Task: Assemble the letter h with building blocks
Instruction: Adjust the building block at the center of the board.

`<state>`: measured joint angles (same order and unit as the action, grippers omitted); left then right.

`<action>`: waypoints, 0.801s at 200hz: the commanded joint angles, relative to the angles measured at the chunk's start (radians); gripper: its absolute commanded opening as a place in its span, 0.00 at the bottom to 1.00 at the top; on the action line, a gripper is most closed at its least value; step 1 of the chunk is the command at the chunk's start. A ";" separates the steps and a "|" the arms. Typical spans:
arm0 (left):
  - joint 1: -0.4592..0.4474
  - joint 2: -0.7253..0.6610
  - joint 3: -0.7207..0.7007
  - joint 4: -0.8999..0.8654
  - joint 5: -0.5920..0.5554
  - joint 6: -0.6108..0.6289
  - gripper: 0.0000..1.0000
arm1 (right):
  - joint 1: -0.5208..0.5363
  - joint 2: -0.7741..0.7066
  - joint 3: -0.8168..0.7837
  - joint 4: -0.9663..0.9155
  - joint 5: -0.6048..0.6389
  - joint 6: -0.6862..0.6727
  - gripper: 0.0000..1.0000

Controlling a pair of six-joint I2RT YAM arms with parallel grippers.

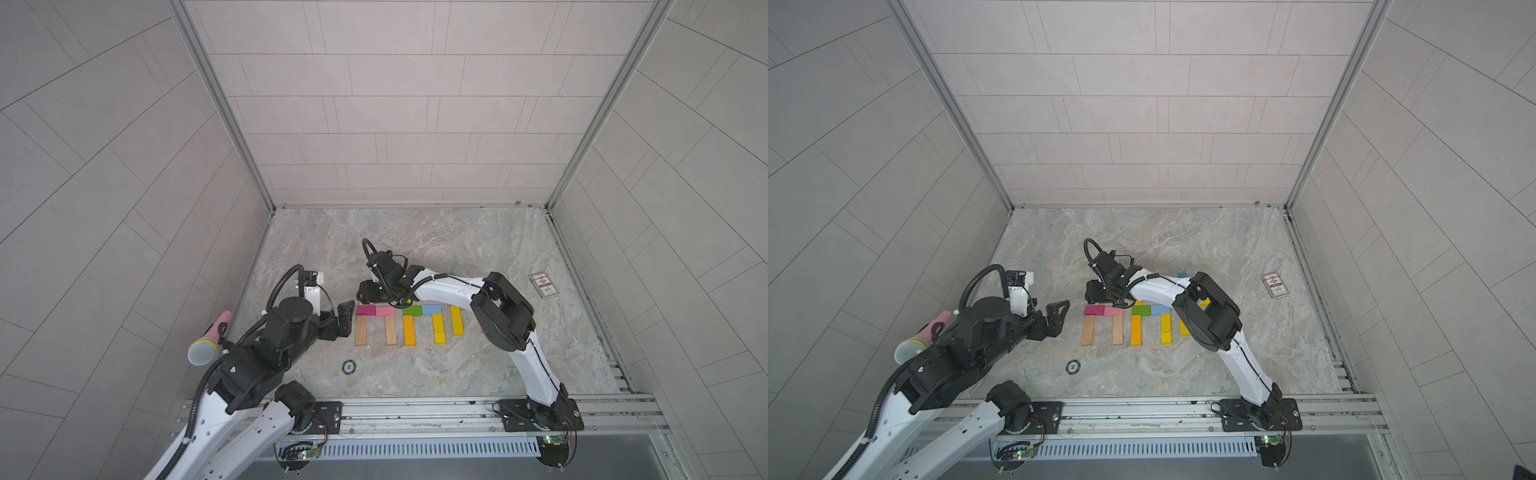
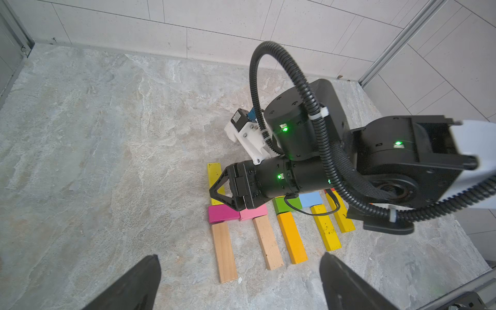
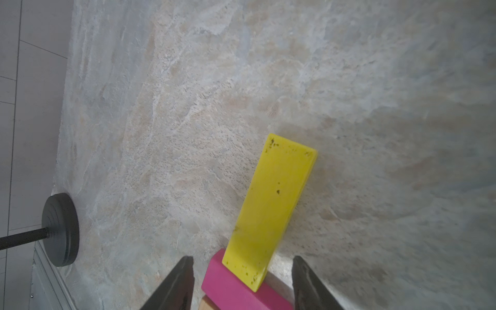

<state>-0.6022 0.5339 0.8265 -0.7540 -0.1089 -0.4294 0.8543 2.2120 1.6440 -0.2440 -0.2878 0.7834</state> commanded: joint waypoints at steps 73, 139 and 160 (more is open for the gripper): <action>0.006 0.005 0.014 0.003 0.003 -0.003 1.00 | -0.012 0.050 0.040 -0.022 -0.028 0.026 0.60; 0.006 0.005 0.013 0.002 0.003 -0.003 1.00 | -0.012 0.073 0.058 -0.021 -0.036 0.030 0.59; 0.005 0.006 0.013 0.002 0.003 -0.004 1.00 | -0.011 0.079 0.065 -0.023 -0.042 0.034 0.59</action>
<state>-0.6022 0.5381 0.8265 -0.7540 -0.1013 -0.4294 0.8433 2.2620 1.6932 -0.2493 -0.3283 0.8059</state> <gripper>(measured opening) 0.998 0.588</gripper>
